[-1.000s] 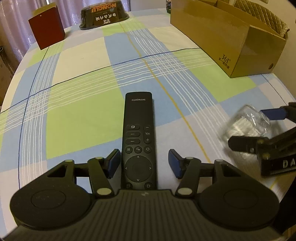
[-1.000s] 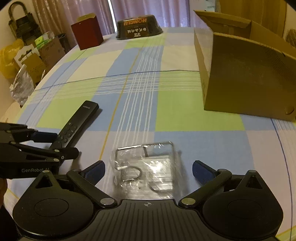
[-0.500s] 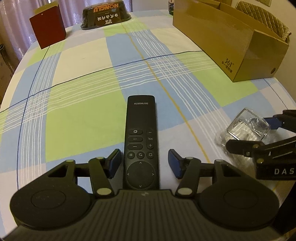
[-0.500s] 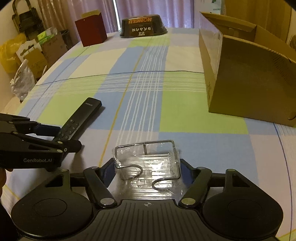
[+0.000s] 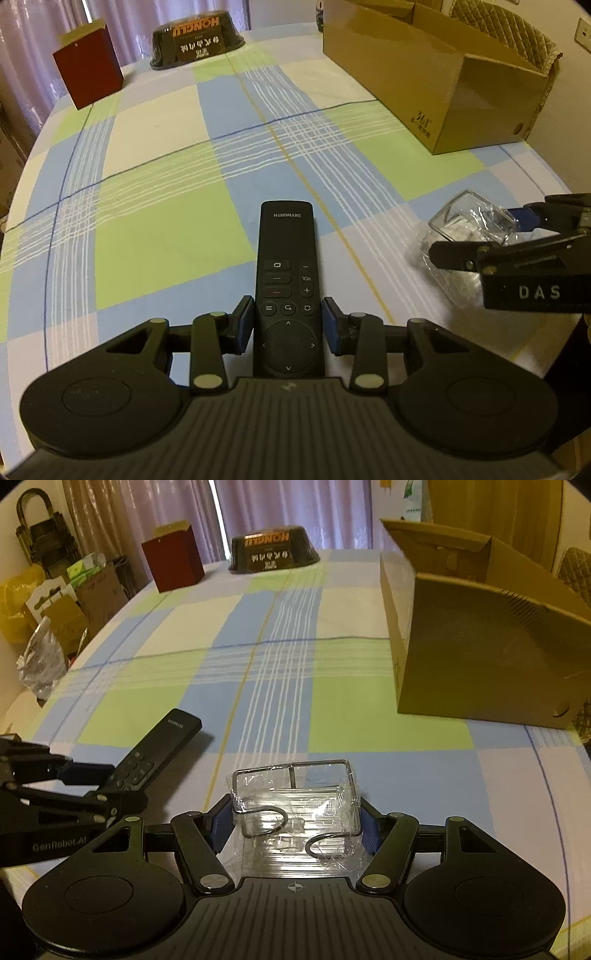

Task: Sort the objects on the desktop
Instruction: 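Carry the black remote and bagged wire rack with both tools over the cardboard box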

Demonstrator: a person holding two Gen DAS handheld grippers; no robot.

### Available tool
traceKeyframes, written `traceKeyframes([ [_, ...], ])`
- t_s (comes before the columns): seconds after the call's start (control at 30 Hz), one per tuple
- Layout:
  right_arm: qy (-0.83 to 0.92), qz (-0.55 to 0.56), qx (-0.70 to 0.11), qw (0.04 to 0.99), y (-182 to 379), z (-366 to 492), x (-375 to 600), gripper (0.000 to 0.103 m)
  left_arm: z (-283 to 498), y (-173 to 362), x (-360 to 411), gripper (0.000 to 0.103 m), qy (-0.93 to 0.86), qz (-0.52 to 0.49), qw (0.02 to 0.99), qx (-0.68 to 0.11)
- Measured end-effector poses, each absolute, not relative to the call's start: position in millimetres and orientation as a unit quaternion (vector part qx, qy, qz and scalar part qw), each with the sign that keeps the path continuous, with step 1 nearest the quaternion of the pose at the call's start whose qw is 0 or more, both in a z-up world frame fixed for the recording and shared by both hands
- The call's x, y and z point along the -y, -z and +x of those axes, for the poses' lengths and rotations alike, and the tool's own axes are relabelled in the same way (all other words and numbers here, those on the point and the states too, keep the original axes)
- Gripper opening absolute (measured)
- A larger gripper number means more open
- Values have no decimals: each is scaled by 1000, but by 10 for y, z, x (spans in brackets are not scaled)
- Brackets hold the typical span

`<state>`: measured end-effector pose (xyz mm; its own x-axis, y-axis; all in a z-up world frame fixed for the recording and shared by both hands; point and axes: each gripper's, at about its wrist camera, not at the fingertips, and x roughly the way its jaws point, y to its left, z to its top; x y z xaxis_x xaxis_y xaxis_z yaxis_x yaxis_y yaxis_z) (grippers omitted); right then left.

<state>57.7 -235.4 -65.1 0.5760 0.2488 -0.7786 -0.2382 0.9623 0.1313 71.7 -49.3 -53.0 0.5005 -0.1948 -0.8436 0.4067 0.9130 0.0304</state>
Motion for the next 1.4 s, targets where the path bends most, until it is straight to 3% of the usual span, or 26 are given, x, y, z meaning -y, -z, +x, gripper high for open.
traceKeyframes([
  [1.4, -113, 53, -381, 916, 82, 164, 2687, 65, 338, -246, 820, 33, 207, 117, 884, -403],
])
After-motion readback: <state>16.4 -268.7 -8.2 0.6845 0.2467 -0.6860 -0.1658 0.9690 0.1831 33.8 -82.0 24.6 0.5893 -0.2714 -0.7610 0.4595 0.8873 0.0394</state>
